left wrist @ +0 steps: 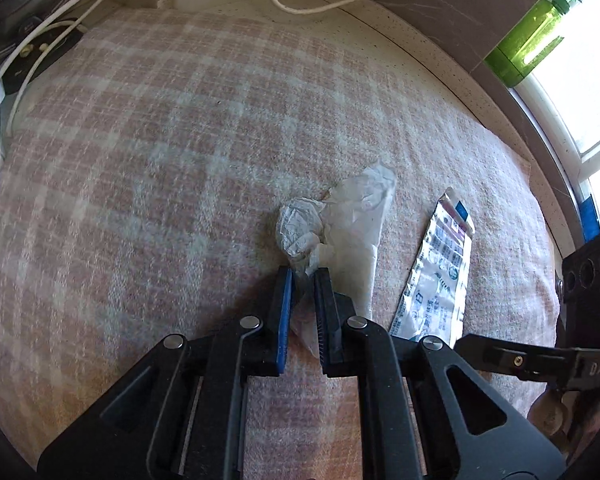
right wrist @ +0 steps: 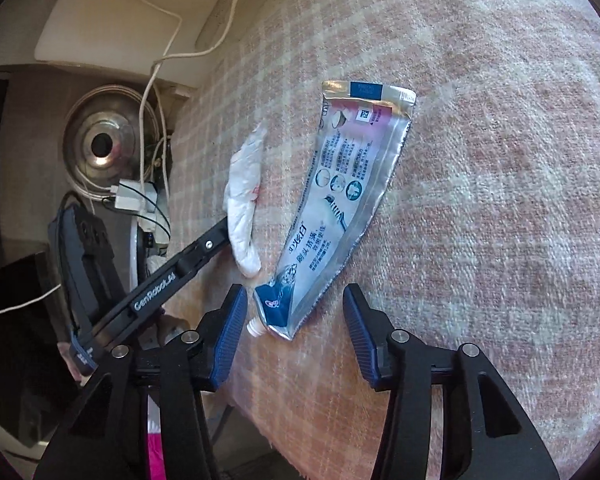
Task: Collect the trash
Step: 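Grasp the white tissue with the left tool while the right tool grasps the toothpaste tube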
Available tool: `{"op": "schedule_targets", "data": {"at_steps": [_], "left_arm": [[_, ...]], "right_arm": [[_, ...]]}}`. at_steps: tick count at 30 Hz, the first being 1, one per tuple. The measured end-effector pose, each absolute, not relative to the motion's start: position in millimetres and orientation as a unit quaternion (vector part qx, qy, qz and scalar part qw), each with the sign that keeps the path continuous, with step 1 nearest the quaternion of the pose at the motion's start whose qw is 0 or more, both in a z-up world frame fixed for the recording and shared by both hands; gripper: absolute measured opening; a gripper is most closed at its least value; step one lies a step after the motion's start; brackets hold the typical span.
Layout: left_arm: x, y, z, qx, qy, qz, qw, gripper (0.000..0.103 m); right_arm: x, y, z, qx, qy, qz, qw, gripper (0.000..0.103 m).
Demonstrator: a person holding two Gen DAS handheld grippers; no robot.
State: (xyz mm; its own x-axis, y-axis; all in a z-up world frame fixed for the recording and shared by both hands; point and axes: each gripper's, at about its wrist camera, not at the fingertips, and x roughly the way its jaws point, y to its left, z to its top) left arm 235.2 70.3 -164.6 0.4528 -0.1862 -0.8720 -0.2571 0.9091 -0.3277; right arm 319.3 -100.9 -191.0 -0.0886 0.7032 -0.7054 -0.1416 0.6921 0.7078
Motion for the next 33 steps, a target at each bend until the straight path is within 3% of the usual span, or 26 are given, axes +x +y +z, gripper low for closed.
{"op": "schedule_targets", "data": {"at_steps": [5,7,8,10,12,20,22,24,33], "left_arm": [[223,76,-165,-0.213,0.522,0.027,0.825,0.01],[217,76,-166,-0.216,0.522,0.027,0.825,0.01],[217,78,-165,-0.222,0.521,0.024,0.824,0.011],[217,75,-161,-0.23,0.52,0.027,0.823,0.025],[216,80,-158,-0.235,0.513,0.026,0.825,0.047],[237,61,-161,-0.224,0.519,0.009,0.825,0.048],[242,55,-160,-0.221,0.513,0.006,0.83,0.045],[245,50,-162,-0.218,0.514,-0.001,0.83,0.011],[208,56,-153,-0.23,0.495,0.013,0.838,0.007]], "right_arm": [[327,-80,-193,0.214,0.658,0.327,0.644,0.036],[330,-70,-192,0.191,0.661,0.32,0.652,0.016],[328,-72,-192,0.186,0.663,0.32,0.651,0.015],[329,-69,-190,0.183,0.659,0.323,0.654,0.012],[330,-66,-186,0.167,0.652,0.325,0.665,0.01],[325,-78,-153,0.076,0.605,0.323,0.724,0.005],[323,-85,-150,0.06,0.598,0.32,0.733,0.004],[320,-88,-149,0.049,0.59,0.32,0.739,0.004],[295,-97,-142,0.025,0.572,0.33,0.751,0.002]]}}
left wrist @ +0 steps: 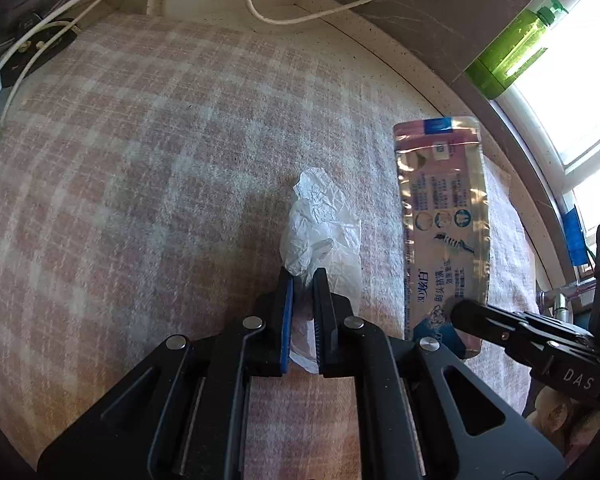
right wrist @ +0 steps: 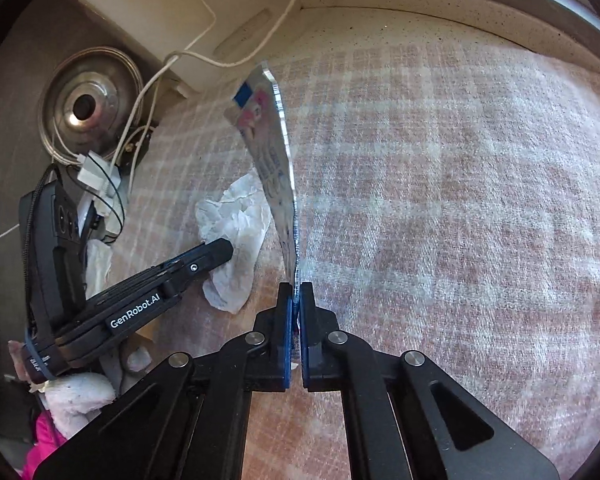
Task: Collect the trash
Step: 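Grasp the white tissue with the left tool while the right tool grasps the toothpaste tube, then carry the tissue and toothpaste tube down over the blue basket with both tools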
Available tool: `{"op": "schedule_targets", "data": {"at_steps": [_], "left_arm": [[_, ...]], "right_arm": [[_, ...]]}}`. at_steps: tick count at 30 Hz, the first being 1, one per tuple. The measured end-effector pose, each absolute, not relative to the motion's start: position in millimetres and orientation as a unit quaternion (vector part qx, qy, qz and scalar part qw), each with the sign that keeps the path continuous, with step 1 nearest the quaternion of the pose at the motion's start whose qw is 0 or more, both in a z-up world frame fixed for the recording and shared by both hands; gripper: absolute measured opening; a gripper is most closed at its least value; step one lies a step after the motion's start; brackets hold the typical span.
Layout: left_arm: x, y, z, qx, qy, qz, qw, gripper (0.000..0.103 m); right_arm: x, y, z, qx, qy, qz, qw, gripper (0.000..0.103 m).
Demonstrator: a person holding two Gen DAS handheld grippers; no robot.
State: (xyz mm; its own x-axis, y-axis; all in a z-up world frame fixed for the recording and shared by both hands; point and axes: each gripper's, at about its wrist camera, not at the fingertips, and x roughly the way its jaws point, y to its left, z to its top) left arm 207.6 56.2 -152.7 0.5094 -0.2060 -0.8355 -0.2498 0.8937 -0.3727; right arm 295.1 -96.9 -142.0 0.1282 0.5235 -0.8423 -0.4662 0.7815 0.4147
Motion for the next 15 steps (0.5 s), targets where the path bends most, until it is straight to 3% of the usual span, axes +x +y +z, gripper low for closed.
{"op": "schedule_targets", "data": {"at_steps": [15], "left_arm": [[121,54,-117,-0.229,0.464,0.051,0.854,0.007]], "right_arm": [[246,-114,-127,0.005,0.56,0.337,0.757,0.002]]}}
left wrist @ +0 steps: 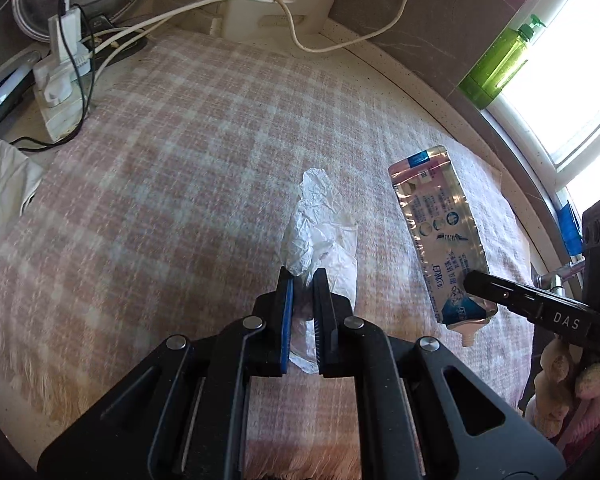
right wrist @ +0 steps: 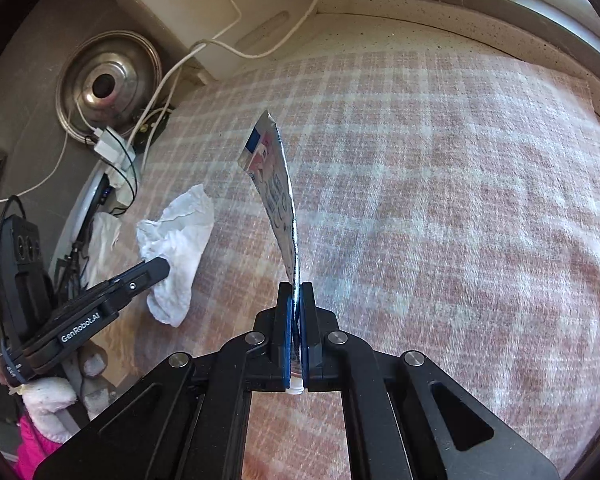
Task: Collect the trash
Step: 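Carry the tissue and toothpaste tube down over the blue basket with both tools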
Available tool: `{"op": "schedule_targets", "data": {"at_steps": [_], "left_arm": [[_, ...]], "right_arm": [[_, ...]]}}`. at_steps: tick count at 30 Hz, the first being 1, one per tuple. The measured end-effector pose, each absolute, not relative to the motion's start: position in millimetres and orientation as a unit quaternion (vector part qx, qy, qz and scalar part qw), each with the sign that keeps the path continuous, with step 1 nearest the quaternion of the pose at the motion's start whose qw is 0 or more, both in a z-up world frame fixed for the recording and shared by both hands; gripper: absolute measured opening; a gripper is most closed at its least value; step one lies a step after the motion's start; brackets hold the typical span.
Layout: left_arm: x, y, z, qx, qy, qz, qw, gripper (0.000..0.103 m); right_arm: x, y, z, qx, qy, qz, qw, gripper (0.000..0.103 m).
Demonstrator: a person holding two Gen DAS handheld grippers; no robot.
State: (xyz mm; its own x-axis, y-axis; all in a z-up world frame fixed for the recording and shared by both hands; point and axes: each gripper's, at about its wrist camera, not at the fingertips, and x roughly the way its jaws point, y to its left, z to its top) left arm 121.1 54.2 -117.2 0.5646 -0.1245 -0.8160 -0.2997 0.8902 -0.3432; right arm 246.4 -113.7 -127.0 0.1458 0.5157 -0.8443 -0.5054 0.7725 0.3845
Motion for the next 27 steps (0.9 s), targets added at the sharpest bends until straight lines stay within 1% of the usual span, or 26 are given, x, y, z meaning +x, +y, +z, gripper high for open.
{"op": "schedule_targets", "data": {"at_steps": [10,27], "left_arm": [[57,58,-113,-0.235,0.453,0.067,0.858,0.007],[-50,77,-134,-0.269,0.464,0.072,0.841,0.007]], "right_arm": [[199,-121,-120,-0.002,0.554,0.35,0.755,0.002],[96,-127,-122,-0.005,0.562,0.354,0.747,0.002]]}}
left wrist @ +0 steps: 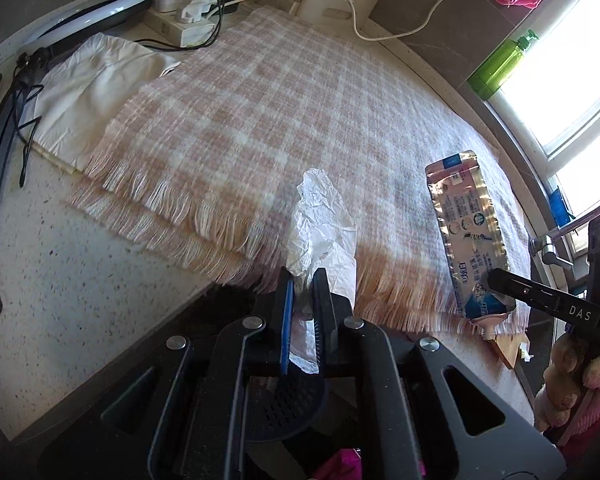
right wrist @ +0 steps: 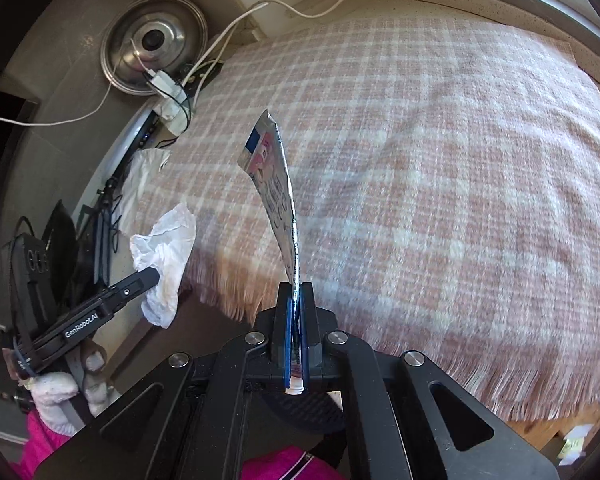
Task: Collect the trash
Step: 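Carry the tissue and toothpaste tube down over the blue basket with both tools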
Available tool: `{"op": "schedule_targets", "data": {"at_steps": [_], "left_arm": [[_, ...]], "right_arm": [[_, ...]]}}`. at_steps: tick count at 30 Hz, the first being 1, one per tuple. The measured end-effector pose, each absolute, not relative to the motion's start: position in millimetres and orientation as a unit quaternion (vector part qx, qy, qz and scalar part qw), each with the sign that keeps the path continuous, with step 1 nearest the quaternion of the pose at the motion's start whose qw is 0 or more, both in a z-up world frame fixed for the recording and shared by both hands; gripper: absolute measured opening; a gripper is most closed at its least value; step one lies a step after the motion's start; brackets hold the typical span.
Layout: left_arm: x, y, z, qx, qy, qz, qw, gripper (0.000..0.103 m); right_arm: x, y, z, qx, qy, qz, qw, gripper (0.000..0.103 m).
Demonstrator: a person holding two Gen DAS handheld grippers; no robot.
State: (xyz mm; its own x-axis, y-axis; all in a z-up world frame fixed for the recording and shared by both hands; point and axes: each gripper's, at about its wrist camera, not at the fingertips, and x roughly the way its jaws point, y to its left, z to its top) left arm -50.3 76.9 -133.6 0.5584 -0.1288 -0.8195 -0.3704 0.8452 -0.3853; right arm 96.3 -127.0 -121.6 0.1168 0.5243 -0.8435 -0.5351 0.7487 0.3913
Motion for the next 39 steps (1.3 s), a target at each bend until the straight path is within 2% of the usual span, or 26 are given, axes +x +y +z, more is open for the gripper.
{"op": "schedule_targets", "data": {"at_steps": [20,39], "left_arm": [[-130,69,-181,-0.275,0.509,0.045,0.814,0.007],[-156,47,-264,-0.253,0.585,0.019,0.77,0.007]], "right_arm": [[-11,-115,-179,-0.046,0.604,0.349,0.715,0.002],[-50,-109,-253,-0.081,0.638,0.306,0.702,0.002]]}}
